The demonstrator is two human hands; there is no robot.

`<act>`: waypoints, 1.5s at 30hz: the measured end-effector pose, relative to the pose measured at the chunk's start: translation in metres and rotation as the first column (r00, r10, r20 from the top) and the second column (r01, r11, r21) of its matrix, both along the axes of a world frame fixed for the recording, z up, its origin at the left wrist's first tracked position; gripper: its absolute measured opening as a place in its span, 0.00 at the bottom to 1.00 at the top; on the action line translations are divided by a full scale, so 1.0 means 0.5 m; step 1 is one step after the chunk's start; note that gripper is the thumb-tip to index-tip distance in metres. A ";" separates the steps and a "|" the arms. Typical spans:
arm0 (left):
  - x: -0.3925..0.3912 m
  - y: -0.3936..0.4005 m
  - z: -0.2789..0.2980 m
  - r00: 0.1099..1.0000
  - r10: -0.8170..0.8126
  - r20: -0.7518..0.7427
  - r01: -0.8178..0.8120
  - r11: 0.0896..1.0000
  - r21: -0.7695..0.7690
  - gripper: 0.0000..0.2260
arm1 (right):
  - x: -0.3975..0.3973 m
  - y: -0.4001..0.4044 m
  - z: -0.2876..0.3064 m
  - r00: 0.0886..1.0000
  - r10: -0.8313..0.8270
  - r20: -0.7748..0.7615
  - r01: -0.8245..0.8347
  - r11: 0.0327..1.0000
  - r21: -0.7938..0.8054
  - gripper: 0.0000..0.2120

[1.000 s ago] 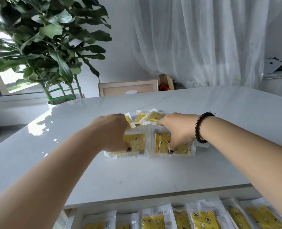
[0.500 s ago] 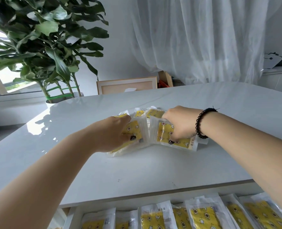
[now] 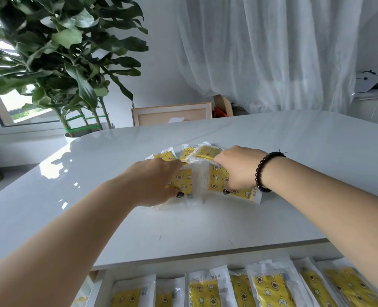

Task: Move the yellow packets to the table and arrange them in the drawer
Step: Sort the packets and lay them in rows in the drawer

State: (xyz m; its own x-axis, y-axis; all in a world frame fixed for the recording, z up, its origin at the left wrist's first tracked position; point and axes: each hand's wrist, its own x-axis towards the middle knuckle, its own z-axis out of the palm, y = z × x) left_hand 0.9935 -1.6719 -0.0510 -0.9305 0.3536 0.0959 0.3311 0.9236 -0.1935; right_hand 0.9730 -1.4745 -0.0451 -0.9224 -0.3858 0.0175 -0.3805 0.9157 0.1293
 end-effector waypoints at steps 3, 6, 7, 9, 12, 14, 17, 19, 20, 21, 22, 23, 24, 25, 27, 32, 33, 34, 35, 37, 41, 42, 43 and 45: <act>0.018 -0.003 0.007 1.000 0.016 0.015 -0.015 1.000 -0.017 0.17 | 0.026 0.006 0.011 0.999 0.007 -0.041 -0.007 1.000 -0.009 0.10; 0.045 -0.002 0.014 1.000 0.001 -0.025 -0.003 0.998 -0.065 0.17 | 0.067 0.018 0.034 0.995 0.033 -0.091 -0.035 0.999 -0.027 0.11; 0.056 -0.001 0.015 0.999 -0.013 -0.046 0.010 0.997 -0.070 0.17 | 0.083 0.022 0.042 0.993 0.040 -0.111 -0.044 0.998 -0.033 0.12; 0.082 -0.001 0.014 0.996 -0.042 -0.079 0.037 0.997 -0.065 0.16 | 0.117 0.028 0.052 0.988 0.053 -0.142 -0.059 0.998 -0.036 0.11; 0.133 0.001 0.012 0.993 -0.060 -0.098 0.053 0.996 -0.077 0.16 | 0.167 0.031 0.055 0.989 0.069 -0.127 -0.073 0.997 -0.026 0.10; 0.168 -0.001 0.011 0.994 -0.051 -0.094 0.044 0.996 -0.077 0.16 | 0.199 0.029 0.054 0.994 0.073 -0.079 -0.076 0.997 -0.027 0.11; 0.218 -0.002 0.008 0.997 -0.030 -0.073 0.027 0.999 -0.036 0.17 | 0.247 0.028 0.046 0.995 0.086 -0.043 -0.087 0.996 -0.026 0.12; 0.254 0.001 0.004 0.998 -0.020 -0.052 0.020 1.000 -0.009 0.16 | 0.283 0.031 0.037 0.995 0.089 -0.036 -0.089 0.996 -0.006 0.12; 0.265 0.005 0.001 0.999 -0.020 -0.045 0.019 1.000 -0.002 0.16 | 0.296 0.034 0.029 0.996 0.084 -0.025 -0.084 0.996 0.001 0.11; 0.276 0.009 -0.002 0.999 -0.023 -0.044 0.023 1.000 0.002 0.15 | 0.311 0.039 0.017 0.997 0.078 -0.011 -0.078 0.997 0.009 0.08; 0.291 0.013 -0.006 0.998 -0.029 -0.047 0.029 1.000 0.002 0.15 | 0.329 0.045 0.002 0.998 0.069 0.010 -0.069 0.997 0.021 0.06; 0.305 0.017 -0.010 0.998 -0.038 -0.053 0.038 0.999 -0.001 0.15 | 0.345 0.053 -0.015 0.998 0.052 0.039 -0.053 0.998 0.035 0.05; 0.318 0.023 -0.014 0.997 -0.047 -0.057 0.047 0.999 -0.007 0.15 | 0.357 0.061 -0.037 0.996 0.029 0.080 -0.034 0.997 0.067 0.05; 0.330 0.029 -0.019 0.997 -0.054 -0.056 0.054 0.998 -0.013 0.14 | 0.369 0.070 -0.057 0.993 0.005 0.119 -0.019 0.993 0.117 0.05; 0.350 0.041 -0.030 0.997 -0.063 -0.047 0.063 0.998 -0.009 0.14 | 0.375 0.093 -0.095 0.981 -0.055 0.186 0.006 0.966 0.260 0.09; 0.391 0.069 -0.067 0.998 -0.056 0.004 0.055 0.993 0.103 0.11 | 0.390 0.168 -0.150 0.958 -0.166 0.233 0.075 0.931 0.358 0.17; 0.395 0.075 -0.077 0.999 -0.047 0.022 0.043 0.990 0.134 0.11 | 0.395 0.179 -0.162 0.953 -0.175 0.247 0.075 0.928 0.365 0.18; 0.399 0.082 -0.086 0.998 -0.035 0.044 0.027 0.985 0.169 0.12 | 0.402 0.187 -0.172 0.944 -0.188 0.271 0.074 0.921 0.381 0.18; 0.400 0.089 -0.096 0.997 -0.025 0.070 0.010 0.978 0.210 0.12 | 0.408 0.191 -0.179 0.935 -0.201 0.293 0.073 0.916 0.394 0.17; 0.398 0.106 -0.115 0.992 -0.018 0.127 -0.019 0.958 0.285 0.13 | 0.416 0.195 -0.185 0.920 -0.226 0.321 0.090 0.917 0.390 0.16; 0.384 0.149 -0.144 0.981 -0.054 0.188 -0.012 0.942 0.336 0.16 | 0.420 0.196 -0.189 0.920 -0.214 0.329 0.088 0.929 0.360 0.13; 0.378 0.161 -0.149 0.977 -0.064 0.201 -0.011 0.935 0.354 0.16 | 0.420 0.197 -0.190 0.919 -0.212 0.334 0.083 0.929 0.362 0.12; 0.372 0.172 -0.155 0.974 -0.074 0.215 -0.013 0.926 0.378 0.15 | 0.418 0.200 -0.189 0.916 -0.213 0.340 0.081 0.927 0.365 0.11; 0.357 0.192 -0.168 0.966 -0.083 0.244 -0.031 0.902 0.430 0.15 | 0.407 0.212 -0.177 0.902 -0.240 0.360 0.113 0.934 0.339 0.05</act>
